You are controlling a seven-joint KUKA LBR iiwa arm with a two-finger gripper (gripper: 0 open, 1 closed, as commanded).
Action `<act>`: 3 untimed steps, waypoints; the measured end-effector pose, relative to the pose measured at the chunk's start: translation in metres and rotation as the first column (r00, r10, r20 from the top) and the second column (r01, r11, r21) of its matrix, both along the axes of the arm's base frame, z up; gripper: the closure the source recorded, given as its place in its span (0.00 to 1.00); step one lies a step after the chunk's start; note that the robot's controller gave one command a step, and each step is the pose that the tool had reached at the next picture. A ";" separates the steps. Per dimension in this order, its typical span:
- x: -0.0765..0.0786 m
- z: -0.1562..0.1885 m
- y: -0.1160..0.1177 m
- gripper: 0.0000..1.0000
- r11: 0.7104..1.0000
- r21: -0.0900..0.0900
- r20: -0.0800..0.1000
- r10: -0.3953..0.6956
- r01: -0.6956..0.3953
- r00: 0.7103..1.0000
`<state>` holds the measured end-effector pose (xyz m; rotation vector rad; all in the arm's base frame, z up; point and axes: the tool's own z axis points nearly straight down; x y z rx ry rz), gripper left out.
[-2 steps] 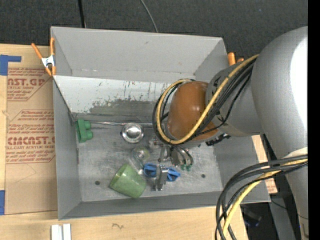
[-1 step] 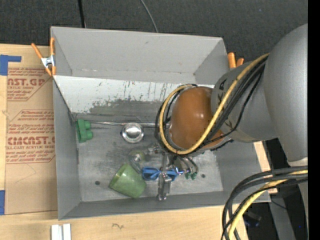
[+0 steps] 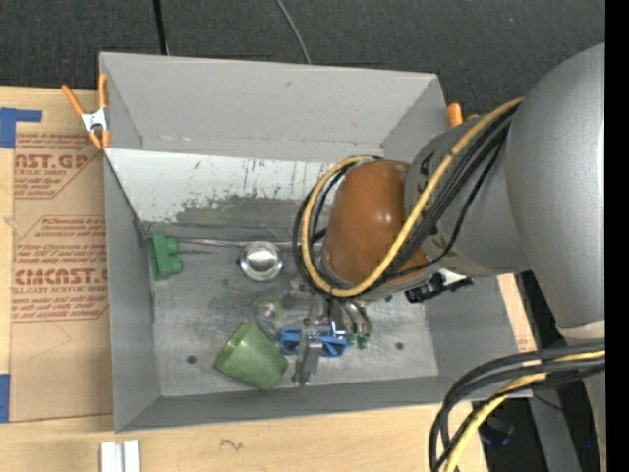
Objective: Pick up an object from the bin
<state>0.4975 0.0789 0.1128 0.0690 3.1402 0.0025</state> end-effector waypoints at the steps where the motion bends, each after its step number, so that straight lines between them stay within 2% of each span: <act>1: -0.005 -0.040 -0.002 0.00 0.978 0.002 0.012 -0.207 0.207 0.978; 2: -0.003 -0.039 -0.001 0.00 0.978 0.001 0.006 -0.207 0.207 0.978; 3: -0.004 -0.040 -0.001 1.00 0.978 0.000 0.004 -0.207 0.207 0.978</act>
Offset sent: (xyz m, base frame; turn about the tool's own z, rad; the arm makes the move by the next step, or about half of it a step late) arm -0.0088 -0.0017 -0.0428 0.2076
